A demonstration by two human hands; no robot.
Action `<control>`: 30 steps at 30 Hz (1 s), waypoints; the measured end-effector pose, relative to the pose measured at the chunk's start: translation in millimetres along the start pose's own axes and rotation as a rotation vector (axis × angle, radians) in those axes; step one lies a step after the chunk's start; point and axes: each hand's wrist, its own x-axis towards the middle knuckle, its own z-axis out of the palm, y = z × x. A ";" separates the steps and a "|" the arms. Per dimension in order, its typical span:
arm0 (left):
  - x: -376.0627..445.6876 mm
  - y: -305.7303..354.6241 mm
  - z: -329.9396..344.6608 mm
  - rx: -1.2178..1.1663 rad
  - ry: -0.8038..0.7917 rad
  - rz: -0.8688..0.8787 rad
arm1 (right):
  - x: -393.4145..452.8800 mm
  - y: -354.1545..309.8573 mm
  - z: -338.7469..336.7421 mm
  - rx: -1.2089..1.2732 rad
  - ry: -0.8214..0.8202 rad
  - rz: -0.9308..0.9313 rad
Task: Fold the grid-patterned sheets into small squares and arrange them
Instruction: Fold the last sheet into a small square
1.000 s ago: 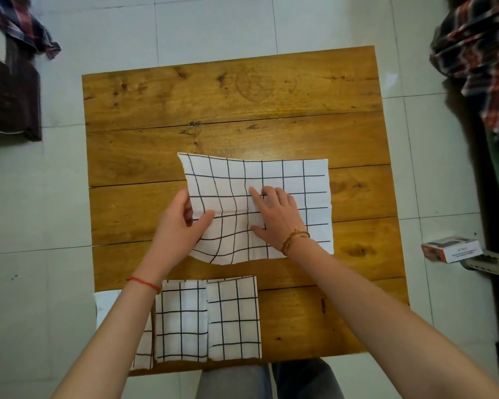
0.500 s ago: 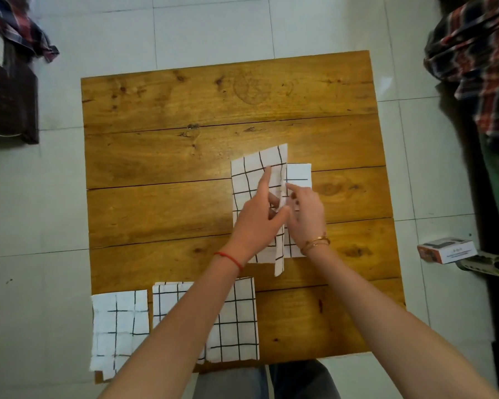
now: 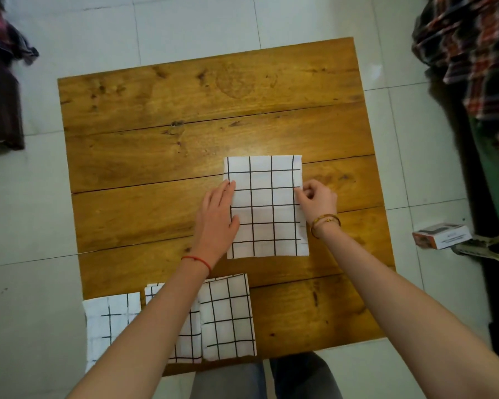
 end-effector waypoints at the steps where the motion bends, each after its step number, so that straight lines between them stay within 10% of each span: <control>1: 0.5 -3.9 -1.5 0.060 -0.026 0.011 | 2.2 -0.4 0.7 -0.005 0.014 0.002; 8: 12.6 -8.4 -5.5 0.247 -0.032 0.043 | 5.7 -8.5 -1.4 -0.185 0.085 -0.027; 12: 26.2 -5.9 -8.1 0.260 -0.015 0.074 | 3.6 -23.7 12.4 -0.471 0.238 -0.387; 19: 47.5 -12.9 -8.3 0.343 -0.102 0.073 | 2.4 -53.3 53.4 -0.745 -0.162 -0.693; 30: 52.3 -31.2 -4.5 0.383 -0.108 0.098 | 8.0 -60.2 67.2 -0.891 -0.207 -0.659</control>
